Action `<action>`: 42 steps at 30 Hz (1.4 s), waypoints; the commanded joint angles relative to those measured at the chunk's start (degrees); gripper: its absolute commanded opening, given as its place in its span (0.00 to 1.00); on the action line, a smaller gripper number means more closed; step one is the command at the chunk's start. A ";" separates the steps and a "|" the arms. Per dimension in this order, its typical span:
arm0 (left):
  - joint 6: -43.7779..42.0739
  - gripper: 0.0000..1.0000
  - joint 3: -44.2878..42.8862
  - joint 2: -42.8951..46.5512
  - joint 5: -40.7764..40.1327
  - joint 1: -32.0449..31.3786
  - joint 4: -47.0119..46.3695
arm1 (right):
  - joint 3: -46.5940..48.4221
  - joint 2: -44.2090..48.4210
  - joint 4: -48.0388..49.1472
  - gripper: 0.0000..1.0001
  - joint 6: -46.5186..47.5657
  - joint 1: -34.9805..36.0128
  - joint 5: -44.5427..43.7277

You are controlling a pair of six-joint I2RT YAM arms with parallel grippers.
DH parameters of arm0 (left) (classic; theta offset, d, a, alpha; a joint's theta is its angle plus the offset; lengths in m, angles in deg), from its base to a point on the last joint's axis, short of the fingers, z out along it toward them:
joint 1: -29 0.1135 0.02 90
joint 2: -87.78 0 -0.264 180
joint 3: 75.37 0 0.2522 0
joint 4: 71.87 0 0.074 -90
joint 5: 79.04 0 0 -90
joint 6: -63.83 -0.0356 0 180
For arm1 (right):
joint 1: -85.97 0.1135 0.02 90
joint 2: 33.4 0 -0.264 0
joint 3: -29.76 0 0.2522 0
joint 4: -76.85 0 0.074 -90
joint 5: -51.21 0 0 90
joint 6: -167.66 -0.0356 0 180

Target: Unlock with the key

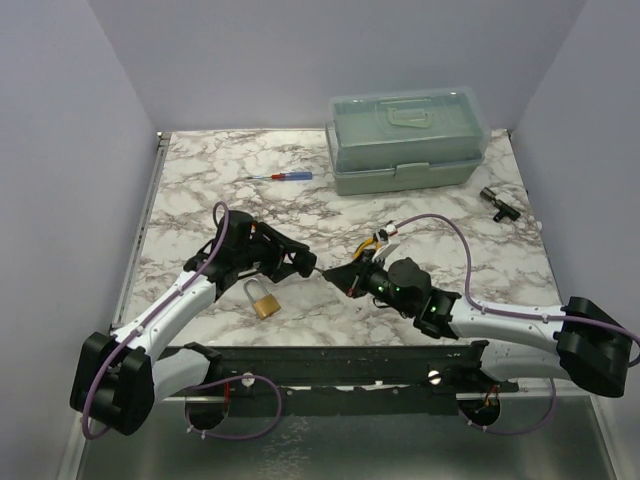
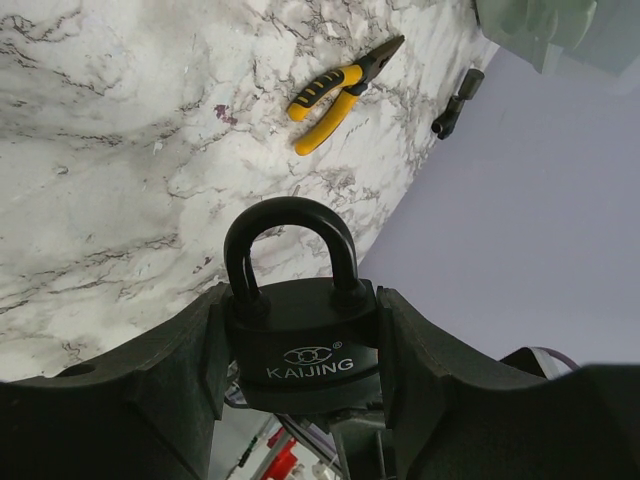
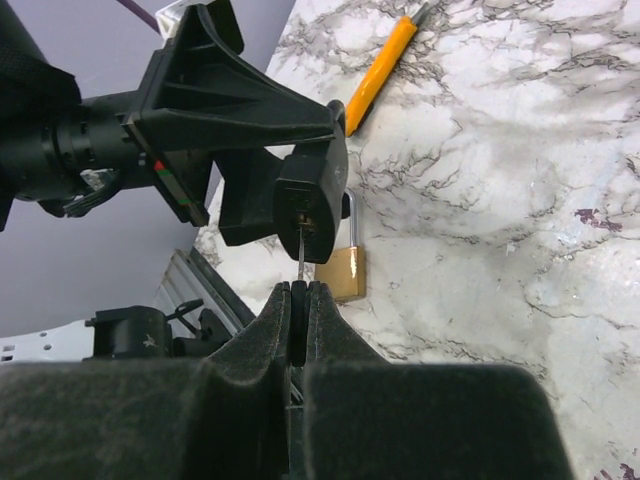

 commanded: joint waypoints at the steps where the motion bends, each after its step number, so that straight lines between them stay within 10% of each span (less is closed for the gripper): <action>1: 2.08 0.00 0.40 2.81 0.15 0.35 -4.17 | 2.29 -1.48 0.72 0.00 -0.88 0.59 -2.85; 42: 3.97 0.00 2.74 4.49 -2.12 0.27 -5.15 | 4.18 -6.14 1.16 0.00 -7.70 1.15 -8.07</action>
